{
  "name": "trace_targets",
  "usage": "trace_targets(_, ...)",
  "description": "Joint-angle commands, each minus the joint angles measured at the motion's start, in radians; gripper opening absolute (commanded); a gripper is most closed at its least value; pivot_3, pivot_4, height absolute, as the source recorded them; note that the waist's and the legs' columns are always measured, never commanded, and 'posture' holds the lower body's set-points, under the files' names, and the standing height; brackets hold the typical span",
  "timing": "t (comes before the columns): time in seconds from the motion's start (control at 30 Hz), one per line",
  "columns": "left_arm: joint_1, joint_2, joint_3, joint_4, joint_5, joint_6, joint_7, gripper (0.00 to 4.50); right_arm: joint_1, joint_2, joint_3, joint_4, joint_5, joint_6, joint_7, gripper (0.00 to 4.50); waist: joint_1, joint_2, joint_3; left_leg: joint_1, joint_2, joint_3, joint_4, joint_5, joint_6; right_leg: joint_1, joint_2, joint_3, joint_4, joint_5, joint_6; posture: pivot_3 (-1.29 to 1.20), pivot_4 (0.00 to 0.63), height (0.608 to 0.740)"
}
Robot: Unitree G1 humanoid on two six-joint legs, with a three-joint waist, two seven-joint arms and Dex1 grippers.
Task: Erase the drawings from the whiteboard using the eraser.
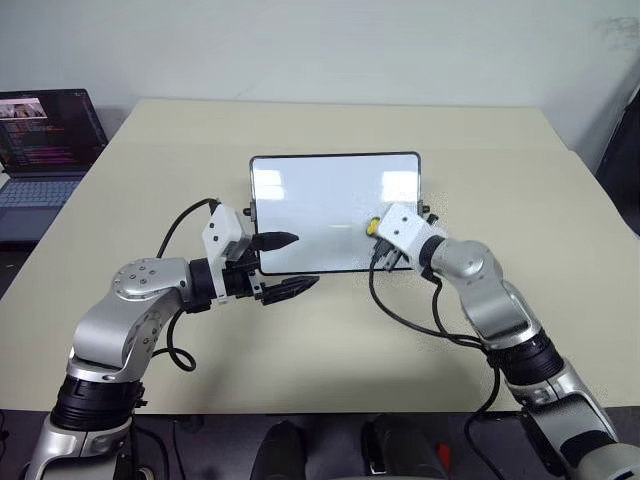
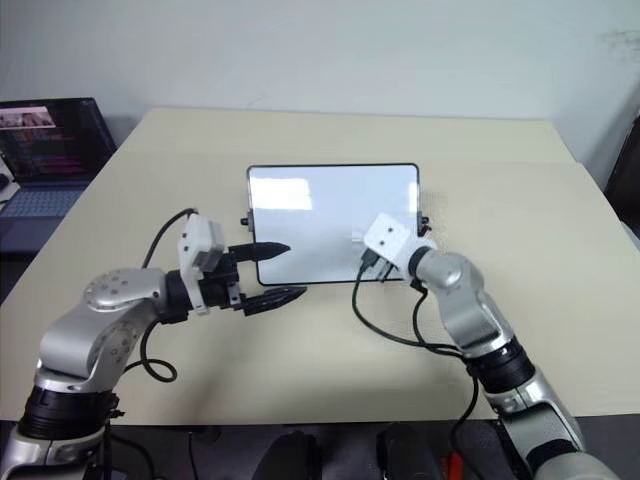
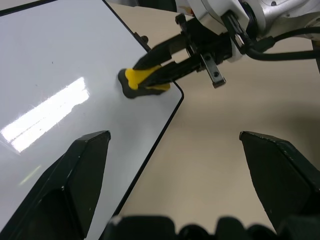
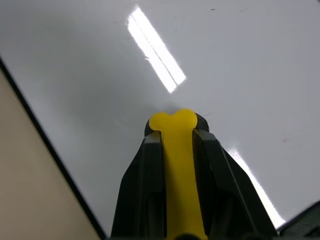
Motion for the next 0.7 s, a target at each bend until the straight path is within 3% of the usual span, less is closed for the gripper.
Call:
trace_targets(0.03, -0.03, -0.005, 0.012, -0.015, -0.019, -0.006, -0.004, 4.5, 0.007, -0.007, -0.032, -0.047, 0.01, 0.022, -0.003, 0.04, 0.0, 0.0, 0.0, 0.0, 0.0, 0.0, 0.0, 0.0, 0.0, 0.0, 0.0, 0.0, 0.0, 0.0, 0.0, 0.0, 0.15, 0.74)
trace_targets(0.27, -0.08, -0.035, -0.025, 0.037, -0.002, -0.038, -0.032, 4.5, 0.102, 0.004, -0.218, -0.276, 0.101, 0.192, -0.036, 0.01, 0.006, 0.0, 0.0, -0.001, 0.0, 0.0, 0.0, 0.0, 0.0, 0.0, 0.0, 0.0, -0.001, 0.0, -0.001, 0.0, 0.15, 0.74)
trace_targets(0.47, -0.138, -0.078, -0.086, 0.097, 0.022, -0.071, -0.074, 4.5, 0.269, -0.017, -0.377, -0.483, 0.156, 0.353, -0.06, 0.01, 0.006, 0.0, 0.0, -0.002, -0.001, 0.0, 0.0, 0.0, -0.001, 0.0, -0.001, 0.0, -0.002, 0.0, 0.0, 0.0, 0.15, 0.74)
trace_targets(0.7, -0.222, -0.135, -0.181, 0.16, 0.054, -0.117, -0.157, 4.5, 0.392, 0.001, -0.541, -0.449, 0.227, 0.403, -0.106, 0.01, 0.003, 0.0, 0.0, -0.001, -0.002, 0.0, 0.0, 0.0, -0.001, 0.001, 0.0, 0.0, -0.001, -0.002, 0.003, 0.0, 0.15, 0.74)
